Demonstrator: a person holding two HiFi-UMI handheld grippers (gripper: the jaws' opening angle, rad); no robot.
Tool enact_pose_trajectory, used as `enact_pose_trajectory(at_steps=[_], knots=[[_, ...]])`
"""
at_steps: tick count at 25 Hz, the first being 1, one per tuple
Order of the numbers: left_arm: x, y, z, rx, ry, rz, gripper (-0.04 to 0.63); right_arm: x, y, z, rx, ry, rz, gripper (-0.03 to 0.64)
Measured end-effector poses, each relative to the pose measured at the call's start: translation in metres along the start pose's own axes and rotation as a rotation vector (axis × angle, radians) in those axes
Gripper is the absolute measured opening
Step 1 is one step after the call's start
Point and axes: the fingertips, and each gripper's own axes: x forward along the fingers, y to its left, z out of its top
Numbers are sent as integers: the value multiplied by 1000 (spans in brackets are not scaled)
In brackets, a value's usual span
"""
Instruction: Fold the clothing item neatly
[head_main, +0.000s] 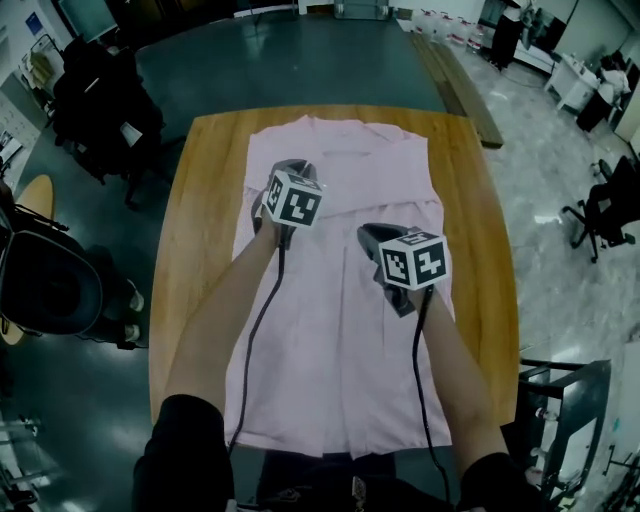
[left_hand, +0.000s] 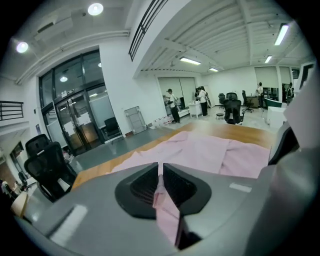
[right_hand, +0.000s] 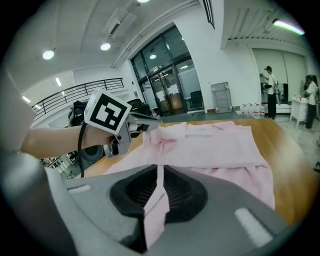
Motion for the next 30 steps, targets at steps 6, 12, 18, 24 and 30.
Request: enact_pose_trajectory(at_steps=[6,12,18,24,30], knots=[[40,-92,-46,35,124,-247,185,-7,-37,-27,42,35,-46,40],[23,-84,-28,44,29,-314,213,14,-53,-12,20,50,-58,40],[16,5,-52,0,73,-200,212,70,-26,27,-77,43,-22,40],[21,79,-98,-84,113,-136,210,147,37,45,-241,90,76,100],[32,90,-115,-58,101,-154,205,209,62,16,-394,240,49,142]])
